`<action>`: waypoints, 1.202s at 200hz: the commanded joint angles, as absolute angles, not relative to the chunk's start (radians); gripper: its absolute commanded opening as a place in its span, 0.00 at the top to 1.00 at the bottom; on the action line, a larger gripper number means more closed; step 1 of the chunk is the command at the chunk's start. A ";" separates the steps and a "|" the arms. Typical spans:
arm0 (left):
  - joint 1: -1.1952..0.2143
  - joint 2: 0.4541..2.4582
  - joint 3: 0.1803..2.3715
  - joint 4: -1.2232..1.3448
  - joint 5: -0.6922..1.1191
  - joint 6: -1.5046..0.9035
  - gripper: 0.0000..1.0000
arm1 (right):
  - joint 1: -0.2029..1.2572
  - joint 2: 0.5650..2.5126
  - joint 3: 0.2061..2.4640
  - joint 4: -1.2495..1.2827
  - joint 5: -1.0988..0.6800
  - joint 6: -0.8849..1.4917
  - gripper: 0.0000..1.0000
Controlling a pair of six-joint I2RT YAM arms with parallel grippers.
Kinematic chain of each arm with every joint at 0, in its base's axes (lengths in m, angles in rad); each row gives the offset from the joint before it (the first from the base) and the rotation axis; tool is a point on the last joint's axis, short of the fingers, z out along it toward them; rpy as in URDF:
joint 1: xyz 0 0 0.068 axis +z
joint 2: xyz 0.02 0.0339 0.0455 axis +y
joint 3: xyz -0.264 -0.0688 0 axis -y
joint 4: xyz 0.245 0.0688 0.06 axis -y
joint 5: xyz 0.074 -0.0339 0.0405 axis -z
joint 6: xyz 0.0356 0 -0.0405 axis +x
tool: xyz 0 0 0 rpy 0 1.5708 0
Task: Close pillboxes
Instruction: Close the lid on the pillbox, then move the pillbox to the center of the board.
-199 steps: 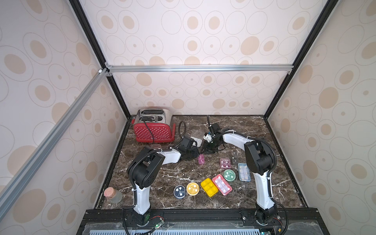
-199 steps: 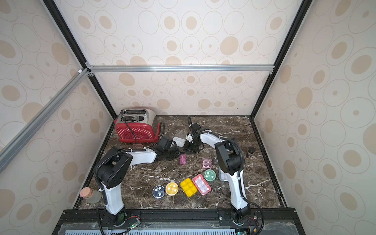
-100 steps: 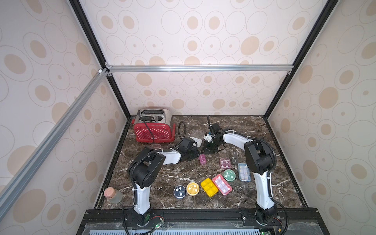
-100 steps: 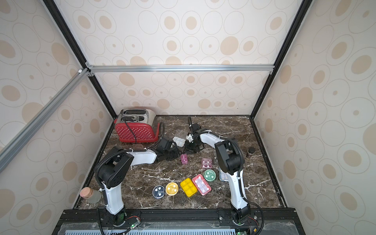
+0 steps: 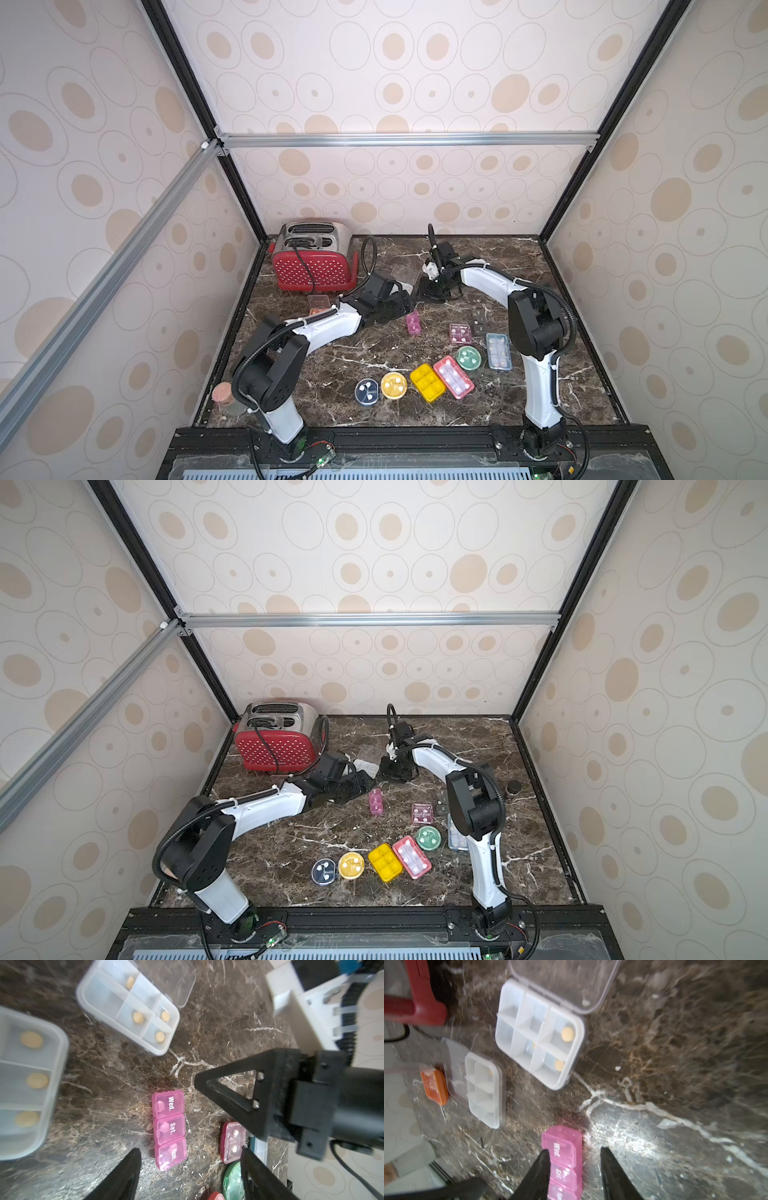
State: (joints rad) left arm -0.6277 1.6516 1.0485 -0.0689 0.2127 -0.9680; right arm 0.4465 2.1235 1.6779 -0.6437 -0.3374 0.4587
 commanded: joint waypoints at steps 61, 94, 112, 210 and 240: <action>-0.621 1.472 1.042 -0.342 -0.015 -0.827 0.20 | 0.469 2.317 1.927 -0.671 -0.188 0.517 0.59; -0.609 1.435 1.010 -0.357 -0.029 -0.806 0.20 | 0.489 2.387 2.037 -0.745 -0.152 0.506 0.59; -0.611 1.425 1.012 -0.397 -0.054 -0.787 0.20 | 0.499 2.413 2.065 -0.758 -0.152 0.509 0.59; -0.611 1.405 0.956 -0.429 -0.090 -0.776 0.23 | 0.502 2.428 2.063 -0.772 -0.123 0.513 0.80; -0.611 1.400 0.943 -0.429 -0.090 -0.781 0.23 | 0.502 2.411 2.037 -0.767 -0.115 0.511 0.84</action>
